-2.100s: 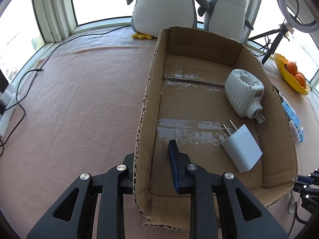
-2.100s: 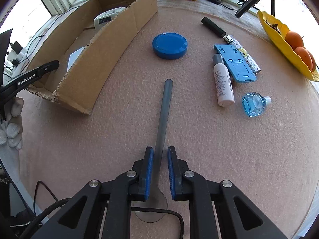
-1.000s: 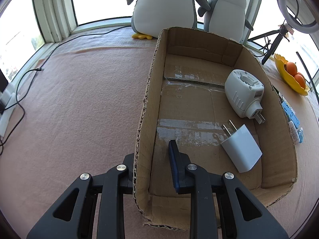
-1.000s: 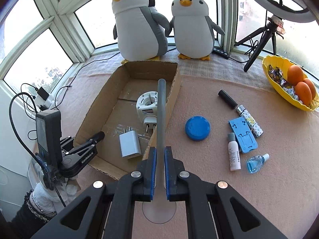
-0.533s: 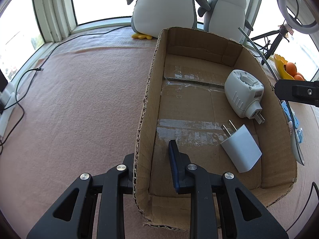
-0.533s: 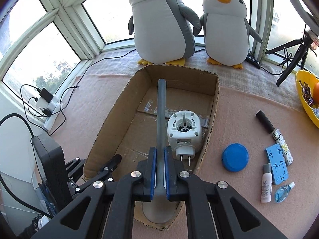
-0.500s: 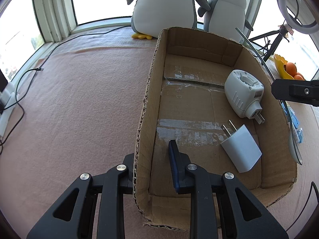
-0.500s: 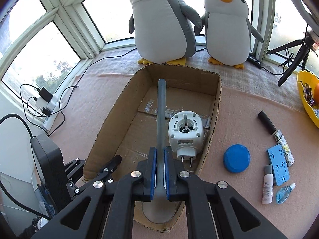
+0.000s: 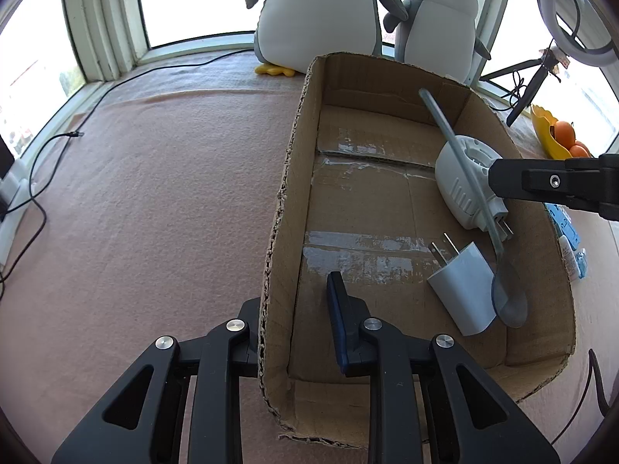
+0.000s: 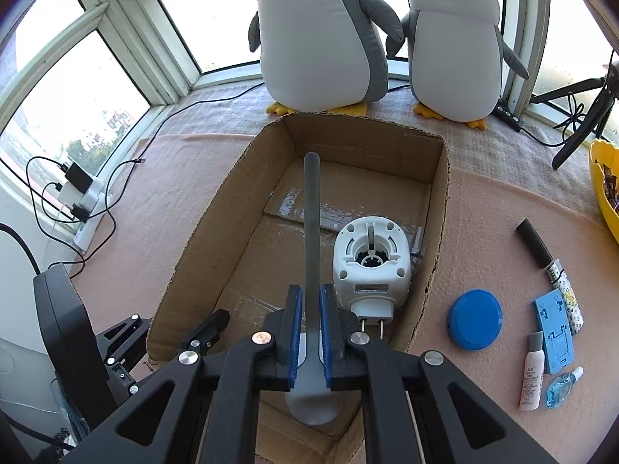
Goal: Organize rigid objects
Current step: 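Carry the spoon into the box and open the right gripper, then move the right gripper toward the blue eye-drop bottle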
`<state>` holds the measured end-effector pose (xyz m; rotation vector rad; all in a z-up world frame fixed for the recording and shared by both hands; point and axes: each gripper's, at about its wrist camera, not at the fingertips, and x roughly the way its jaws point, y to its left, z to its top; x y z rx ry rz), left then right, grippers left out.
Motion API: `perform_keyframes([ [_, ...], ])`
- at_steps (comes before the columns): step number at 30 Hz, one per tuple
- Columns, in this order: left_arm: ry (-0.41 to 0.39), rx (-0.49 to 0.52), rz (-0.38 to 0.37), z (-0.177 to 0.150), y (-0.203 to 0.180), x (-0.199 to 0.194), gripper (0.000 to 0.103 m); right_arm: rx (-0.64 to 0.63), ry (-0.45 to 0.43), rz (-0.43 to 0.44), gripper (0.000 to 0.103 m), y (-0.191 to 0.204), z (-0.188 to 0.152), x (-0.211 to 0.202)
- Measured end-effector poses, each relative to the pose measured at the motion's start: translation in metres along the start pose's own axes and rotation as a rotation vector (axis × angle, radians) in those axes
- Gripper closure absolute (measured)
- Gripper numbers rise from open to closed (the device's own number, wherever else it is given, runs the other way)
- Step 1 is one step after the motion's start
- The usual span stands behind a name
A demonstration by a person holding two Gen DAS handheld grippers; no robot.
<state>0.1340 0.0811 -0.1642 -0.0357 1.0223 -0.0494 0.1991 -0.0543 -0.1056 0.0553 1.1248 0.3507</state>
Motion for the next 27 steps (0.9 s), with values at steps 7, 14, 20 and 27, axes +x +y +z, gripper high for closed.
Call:
perform_keyframes([
  [7,0.000,0.001,0.000,0.000,0.000,0.000,0.081,0.005,-0.021,0.001,0.072,-0.002,0.000,-0.008],
  [14,0.000,0.001,0.000,0.000,0.000,0.000,0.081,0.023,-0.043,-0.005,0.067,-0.020,-0.005,-0.027],
  [20,0.000,0.001,0.000,0.000,0.000,0.000,0.081,0.092,-0.079,-0.007,0.058,-0.057,-0.008,-0.055],
  [27,0.000,0.002,0.001,0.001,-0.001,0.000,0.081,0.167,-0.087,-0.038,0.048,-0.102,-0.017,-0.073],
])
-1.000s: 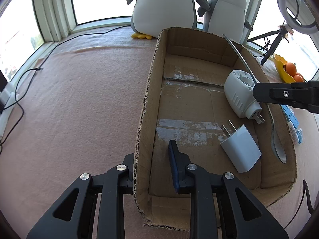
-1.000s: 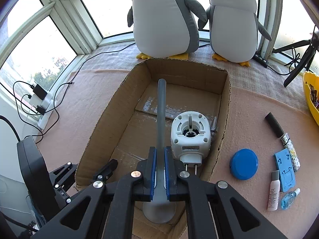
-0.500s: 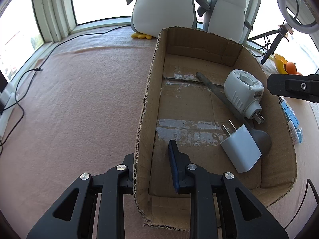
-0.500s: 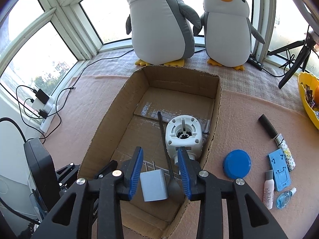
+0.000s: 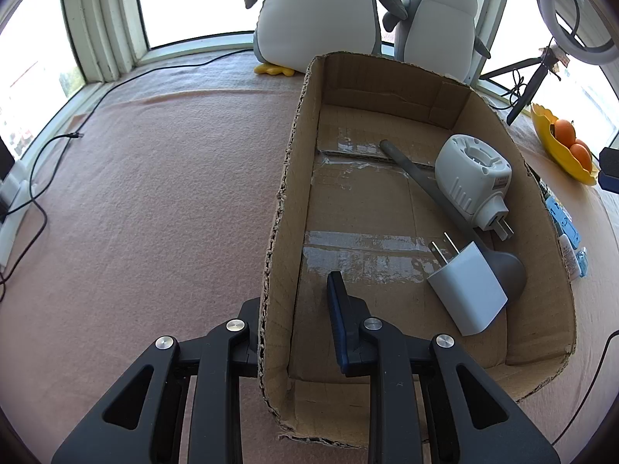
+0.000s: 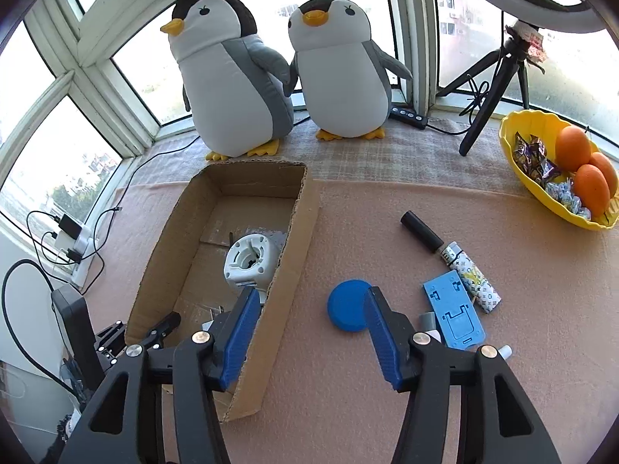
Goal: Organize rigid objects
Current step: 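Move the right gripper toward the blue eye-drop bottle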
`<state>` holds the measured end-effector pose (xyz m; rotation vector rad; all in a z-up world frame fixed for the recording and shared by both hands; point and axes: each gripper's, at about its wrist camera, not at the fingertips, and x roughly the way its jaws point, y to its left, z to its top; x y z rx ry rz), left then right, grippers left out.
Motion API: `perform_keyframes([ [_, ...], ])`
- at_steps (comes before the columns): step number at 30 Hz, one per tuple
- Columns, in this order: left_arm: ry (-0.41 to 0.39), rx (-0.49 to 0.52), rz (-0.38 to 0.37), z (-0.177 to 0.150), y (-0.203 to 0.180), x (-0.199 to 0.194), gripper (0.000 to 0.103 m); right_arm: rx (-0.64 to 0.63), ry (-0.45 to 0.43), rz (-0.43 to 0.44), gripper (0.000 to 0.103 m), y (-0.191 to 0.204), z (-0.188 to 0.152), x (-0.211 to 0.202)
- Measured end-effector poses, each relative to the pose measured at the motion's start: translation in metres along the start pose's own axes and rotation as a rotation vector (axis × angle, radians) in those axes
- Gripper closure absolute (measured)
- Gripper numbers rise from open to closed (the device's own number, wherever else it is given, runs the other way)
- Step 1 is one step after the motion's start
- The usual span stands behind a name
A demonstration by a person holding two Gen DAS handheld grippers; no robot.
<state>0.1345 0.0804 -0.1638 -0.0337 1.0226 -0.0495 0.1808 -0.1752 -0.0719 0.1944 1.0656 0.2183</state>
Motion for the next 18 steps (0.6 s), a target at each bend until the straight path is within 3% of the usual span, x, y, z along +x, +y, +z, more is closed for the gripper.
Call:
perform_keyframes([
  [7,0.000,-0.001,0.000,0.000,0.000,0.000,0.081,0.065,0.005,-0.061,0.043,-0.045,-0.014,-0.015],
  [18,0.000,0.000,0.000,0.000,0.000,0.000,0.081,0.350,0.089,-0.161,0.043,-0.126,-0.046,-0.010],
])
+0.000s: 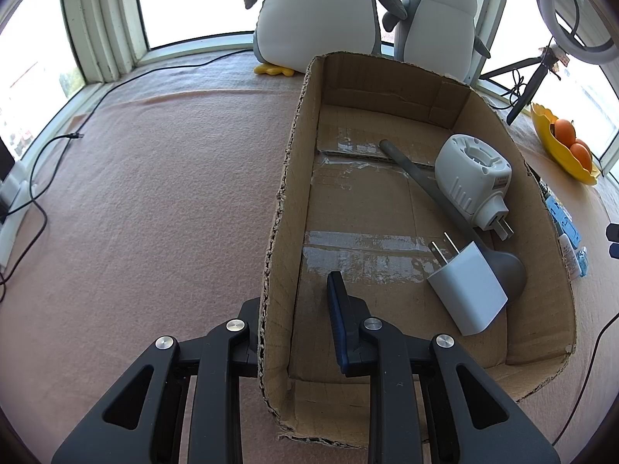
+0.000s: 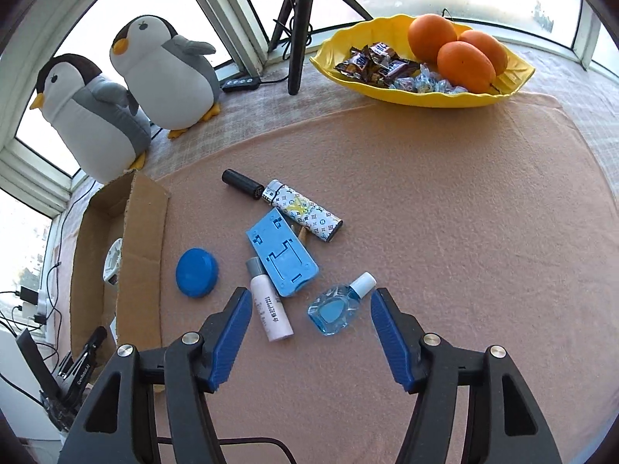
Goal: Organize rigid objects
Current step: 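Move the right gripper toward the blue eye-drop bottle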
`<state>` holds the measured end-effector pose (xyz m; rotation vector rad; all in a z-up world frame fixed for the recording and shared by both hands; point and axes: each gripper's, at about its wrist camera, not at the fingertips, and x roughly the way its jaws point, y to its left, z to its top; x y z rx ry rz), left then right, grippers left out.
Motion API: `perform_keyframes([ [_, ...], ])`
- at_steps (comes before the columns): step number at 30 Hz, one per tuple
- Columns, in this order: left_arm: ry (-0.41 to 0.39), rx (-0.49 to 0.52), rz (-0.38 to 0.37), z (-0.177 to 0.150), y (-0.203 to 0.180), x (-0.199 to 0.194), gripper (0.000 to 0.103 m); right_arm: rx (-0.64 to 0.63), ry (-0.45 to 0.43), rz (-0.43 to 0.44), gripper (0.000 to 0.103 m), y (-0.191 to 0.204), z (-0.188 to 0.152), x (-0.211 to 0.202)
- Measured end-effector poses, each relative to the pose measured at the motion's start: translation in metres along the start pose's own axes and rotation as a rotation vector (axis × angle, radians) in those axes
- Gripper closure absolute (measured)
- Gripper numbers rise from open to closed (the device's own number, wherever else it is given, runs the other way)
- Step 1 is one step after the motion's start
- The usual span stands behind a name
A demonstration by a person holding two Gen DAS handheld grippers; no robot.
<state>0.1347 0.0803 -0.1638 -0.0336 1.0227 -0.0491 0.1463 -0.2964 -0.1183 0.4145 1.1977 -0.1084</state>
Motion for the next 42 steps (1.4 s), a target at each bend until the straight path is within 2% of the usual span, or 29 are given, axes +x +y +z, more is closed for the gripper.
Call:
perform_keyframes([
  [9,0.000,-0.001,0.000,0.000,0.000,0.000,0.081,0.035,0.060,-0.028,0.043,-0.005,-0.004,0.024],
  [28,0.000,-0.004,-0.003,0.001,0.000,0.001,0.081,-0.034,0.103,-0.149,0.051,0.003,0.002,0.055],
  [35,0.000,-0.004,-0.003,0.001,0.000,0.001,0.081,-0.048,0.112,-0.158,0.070,-0.007,0.004,0.054],
  [42,0.000,-0.004,-0.003,0.001,0.000,0.001,0.081,-0.078,0.109,-0.172,0.070,-0.012,0.003,0.050],
])
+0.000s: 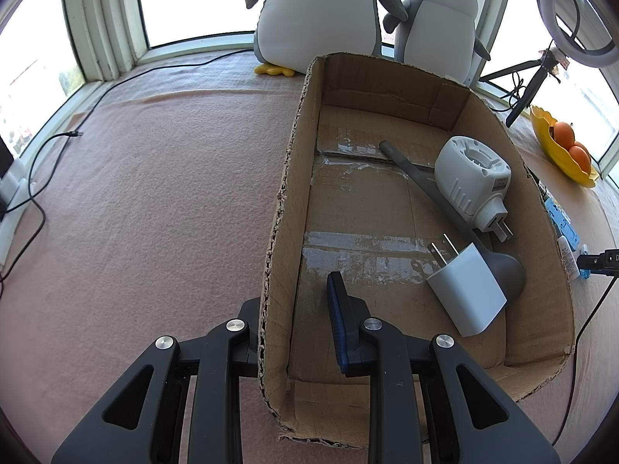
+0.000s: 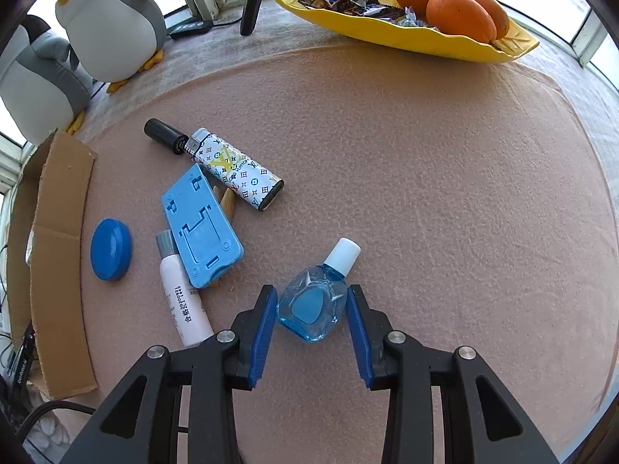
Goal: Organize rigid objects
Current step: 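Move the right gripper toward the blue eye-drop bottle, then close the right gripper on the blue eye-drop bottle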
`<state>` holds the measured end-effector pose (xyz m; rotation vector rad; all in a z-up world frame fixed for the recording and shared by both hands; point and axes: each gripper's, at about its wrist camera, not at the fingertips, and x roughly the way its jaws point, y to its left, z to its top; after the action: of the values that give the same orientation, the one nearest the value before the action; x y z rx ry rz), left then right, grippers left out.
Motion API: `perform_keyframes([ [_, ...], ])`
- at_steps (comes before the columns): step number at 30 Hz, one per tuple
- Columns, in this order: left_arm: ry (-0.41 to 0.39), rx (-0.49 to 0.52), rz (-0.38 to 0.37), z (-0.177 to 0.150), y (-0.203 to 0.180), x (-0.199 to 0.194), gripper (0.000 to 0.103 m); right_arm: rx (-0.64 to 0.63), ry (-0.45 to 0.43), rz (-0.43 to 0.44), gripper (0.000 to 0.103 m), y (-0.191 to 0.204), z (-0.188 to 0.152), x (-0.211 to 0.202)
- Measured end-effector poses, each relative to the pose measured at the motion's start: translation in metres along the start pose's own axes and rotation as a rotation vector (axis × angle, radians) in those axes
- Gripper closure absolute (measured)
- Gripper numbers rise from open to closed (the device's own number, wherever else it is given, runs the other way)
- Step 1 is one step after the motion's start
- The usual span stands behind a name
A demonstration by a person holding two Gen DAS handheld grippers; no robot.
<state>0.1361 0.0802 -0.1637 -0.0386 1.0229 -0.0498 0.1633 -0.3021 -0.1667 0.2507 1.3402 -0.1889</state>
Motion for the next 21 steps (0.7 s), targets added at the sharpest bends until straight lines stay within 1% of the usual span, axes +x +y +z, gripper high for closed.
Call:
perform_keyframes([
  [2,0.000,0.000,0.000,0.000,0.000,0.000,0.081,-0.014,-0.005,-0.007,0.070,0.000,-0.002,-0.001],
  [7,0.000,0.000,0.000,0.000,0.000,0.000,0.081,0.000,-0.028,0.006,0.070,-0.001,-0.005,-0.007],
  [15,0.000,0.001,0.000,0.000,0.000,0.000,0.081,-0.036,-0.095,0.024,0.070,0.004,-0.018,-0.041],
  [21,0.000,0.000,0.000,0.000,0.000,0.000,0.081,-0.101,-0.160,0.077,0.070,0.036,-0.023,-0.074],
])
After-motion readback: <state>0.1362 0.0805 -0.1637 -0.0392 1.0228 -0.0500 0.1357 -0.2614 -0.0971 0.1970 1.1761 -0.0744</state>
